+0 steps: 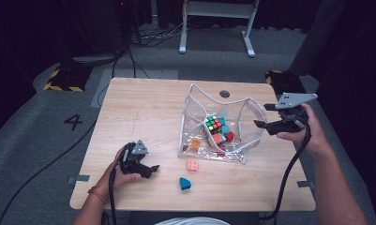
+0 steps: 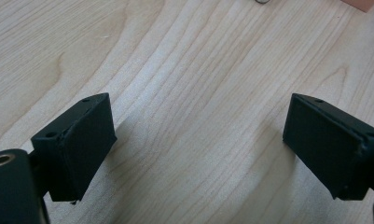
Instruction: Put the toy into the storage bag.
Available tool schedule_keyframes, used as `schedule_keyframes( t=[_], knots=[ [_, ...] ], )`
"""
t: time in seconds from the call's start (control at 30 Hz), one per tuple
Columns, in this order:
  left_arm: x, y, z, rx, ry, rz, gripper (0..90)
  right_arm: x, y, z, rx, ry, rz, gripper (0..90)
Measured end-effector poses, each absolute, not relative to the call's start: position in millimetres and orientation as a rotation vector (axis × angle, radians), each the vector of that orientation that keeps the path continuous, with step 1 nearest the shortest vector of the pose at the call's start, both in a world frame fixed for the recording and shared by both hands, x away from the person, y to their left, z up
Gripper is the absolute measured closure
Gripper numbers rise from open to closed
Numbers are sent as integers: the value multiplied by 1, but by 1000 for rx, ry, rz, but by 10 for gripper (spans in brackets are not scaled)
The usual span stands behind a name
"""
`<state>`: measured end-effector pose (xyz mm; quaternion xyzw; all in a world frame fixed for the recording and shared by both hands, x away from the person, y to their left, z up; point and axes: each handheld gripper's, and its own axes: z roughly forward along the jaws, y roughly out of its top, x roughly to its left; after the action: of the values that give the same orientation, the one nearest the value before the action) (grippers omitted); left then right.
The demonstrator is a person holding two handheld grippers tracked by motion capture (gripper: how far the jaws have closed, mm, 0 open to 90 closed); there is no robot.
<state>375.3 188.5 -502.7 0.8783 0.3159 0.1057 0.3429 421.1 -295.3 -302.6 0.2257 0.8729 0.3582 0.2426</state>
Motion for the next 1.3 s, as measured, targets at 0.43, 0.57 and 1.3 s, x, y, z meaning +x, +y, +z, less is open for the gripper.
schedule_keyframes(
  t=[0.43, 0.57, 1.3],
  knots=[
    [375, 188, -503, 2282, 820, 275, 92, 383, -328, -307, 676, 2260, 1143, 270],
    [375, 188, -503, 2282, 821, 274, 92, 373, -333, -319, 681, 2261, 1153, 270],
    [375, 188, -503, 2282, 822, 277, 92, 350, -328, -402, 731, 2364, 1175, 292]
  ],
)
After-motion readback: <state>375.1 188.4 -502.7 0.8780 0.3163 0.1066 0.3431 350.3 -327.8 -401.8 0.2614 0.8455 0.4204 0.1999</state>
